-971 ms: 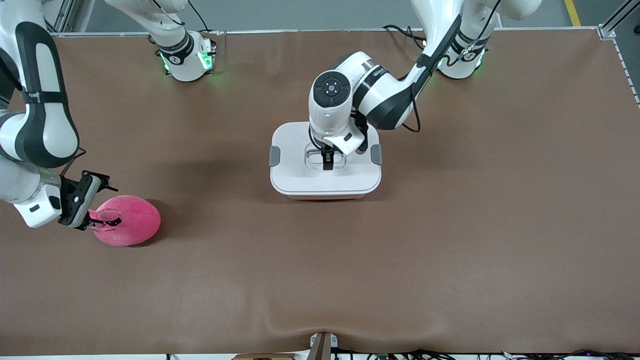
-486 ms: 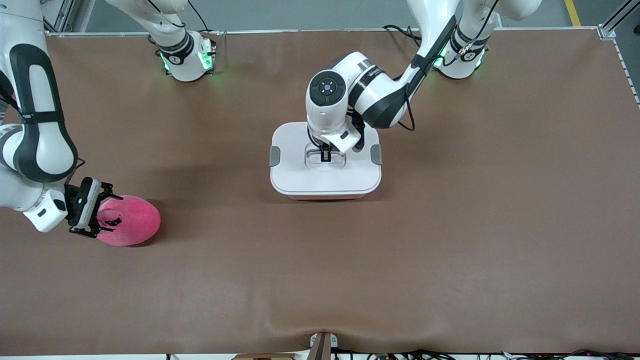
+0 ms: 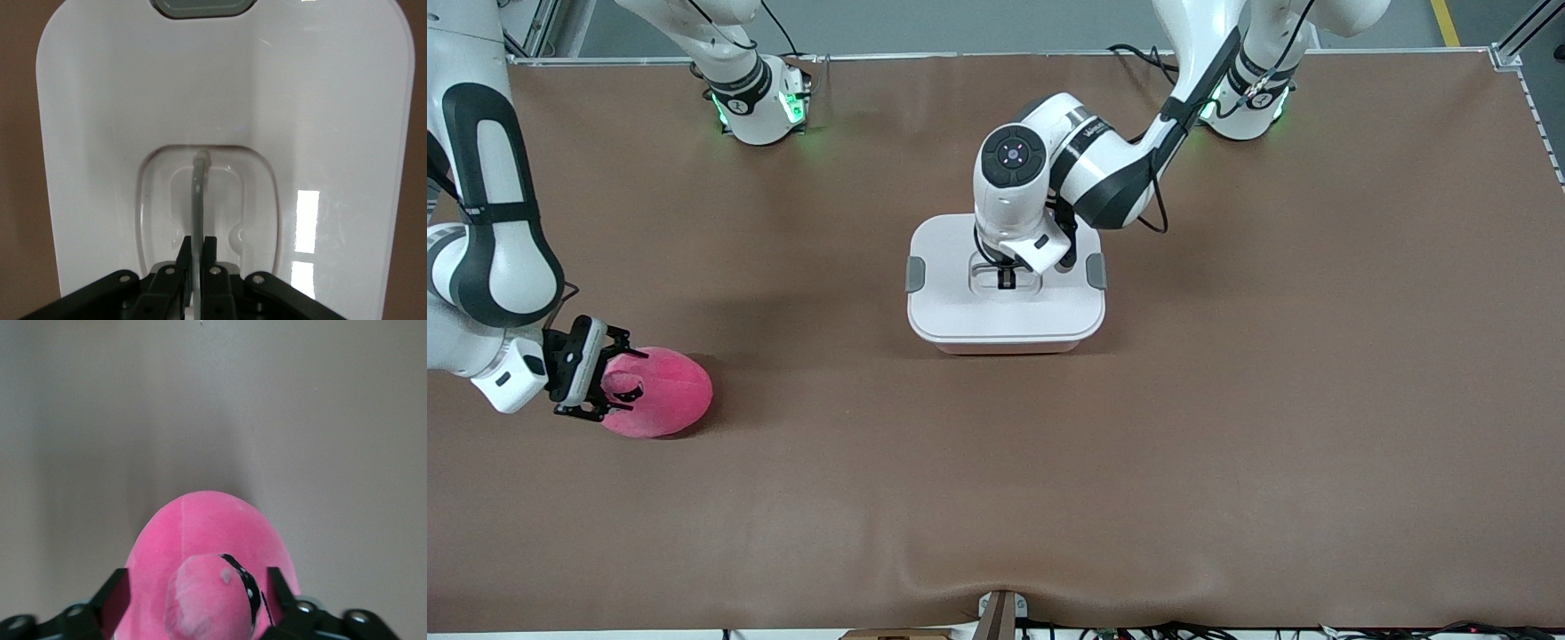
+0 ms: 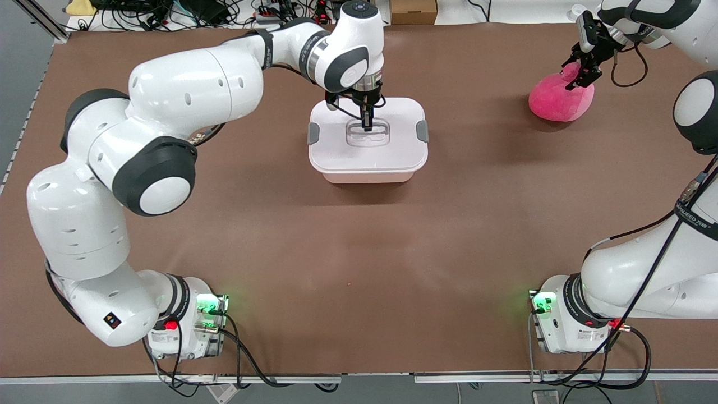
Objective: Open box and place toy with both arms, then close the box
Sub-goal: 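Grasp the lid handle with the left gripper while the right gripper grasps the toy, then lift the lid off with the left gripper while the right gripper lifts the toy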
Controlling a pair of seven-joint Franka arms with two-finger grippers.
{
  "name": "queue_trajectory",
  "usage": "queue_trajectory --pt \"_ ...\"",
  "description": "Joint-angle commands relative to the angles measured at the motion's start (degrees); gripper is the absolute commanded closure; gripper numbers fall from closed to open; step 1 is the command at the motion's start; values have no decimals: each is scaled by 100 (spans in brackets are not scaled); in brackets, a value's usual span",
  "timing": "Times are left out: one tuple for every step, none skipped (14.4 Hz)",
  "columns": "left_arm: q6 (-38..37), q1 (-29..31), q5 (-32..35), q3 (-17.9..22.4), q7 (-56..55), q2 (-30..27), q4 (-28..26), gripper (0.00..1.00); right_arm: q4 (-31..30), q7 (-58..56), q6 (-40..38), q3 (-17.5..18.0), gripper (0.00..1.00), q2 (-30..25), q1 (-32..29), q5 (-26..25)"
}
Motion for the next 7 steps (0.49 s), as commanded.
queue_trajectory --pt "-112 -26 -18 1 -77 -309 -160 100 58 -176 -12 80 64 -6 -107 155" --pt "-138 -9 -18 1 -77 -362 -160 100 75 -220 -39 89 74 -6 -116 155" --pt "-182 -8 -18 1 -69 -397 -160 100 84 -464 -39 89 93 -6 -133 155" --pt "-226 -8 -18 1 -69 -485 -160 100 102 -858 -22 89 100 -23 -142 163" --pt "-235 0 -18 10 -60 -538 -160 100 145 -1227 -4 89 100 -23 -134 164" --pt "-253 18 -18 19 -42 -573 -160 100 198 -1379 -4 89 100 -32 -125 164" --pt "-331 44 17 36 1 -582 -160 100 225 -1424 -13 89 100 -50 -107 155"
